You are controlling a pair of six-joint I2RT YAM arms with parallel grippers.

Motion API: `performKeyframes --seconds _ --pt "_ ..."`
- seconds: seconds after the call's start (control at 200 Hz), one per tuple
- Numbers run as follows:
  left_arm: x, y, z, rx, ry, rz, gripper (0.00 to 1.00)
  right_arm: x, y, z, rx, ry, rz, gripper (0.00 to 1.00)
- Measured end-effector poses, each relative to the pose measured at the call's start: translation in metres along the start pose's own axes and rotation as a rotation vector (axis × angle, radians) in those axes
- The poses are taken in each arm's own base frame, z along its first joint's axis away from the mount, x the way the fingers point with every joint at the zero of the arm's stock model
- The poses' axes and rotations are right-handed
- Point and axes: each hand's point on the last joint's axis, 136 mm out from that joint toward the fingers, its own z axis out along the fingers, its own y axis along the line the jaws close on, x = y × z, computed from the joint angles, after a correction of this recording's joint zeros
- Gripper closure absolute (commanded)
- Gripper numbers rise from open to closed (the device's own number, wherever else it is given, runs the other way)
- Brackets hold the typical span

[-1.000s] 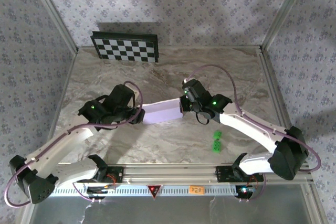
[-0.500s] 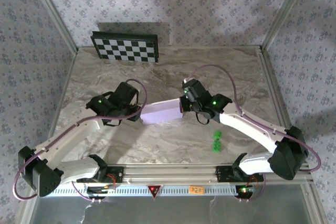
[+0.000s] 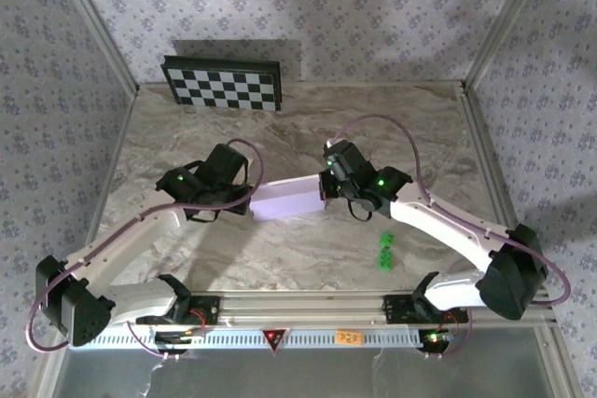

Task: Fold the paper box

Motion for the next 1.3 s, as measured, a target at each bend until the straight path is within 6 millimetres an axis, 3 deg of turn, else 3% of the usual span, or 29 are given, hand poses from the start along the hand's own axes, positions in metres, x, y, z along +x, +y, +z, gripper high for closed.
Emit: performKeyframes --seconds 0.49,1.304 --pt "-0.010 -0.008 -0.005 0.043 -0.005 -0.073 0.99 -0.001 -0.004 0.000 0.032 0.004 -0.005 1.00" --pt "-0.020 -0.012 0.003 0.087 0.035 -0.259 1.00 -0.002 -0.005 0.003 0.087 0.029 -0.030 1.00"
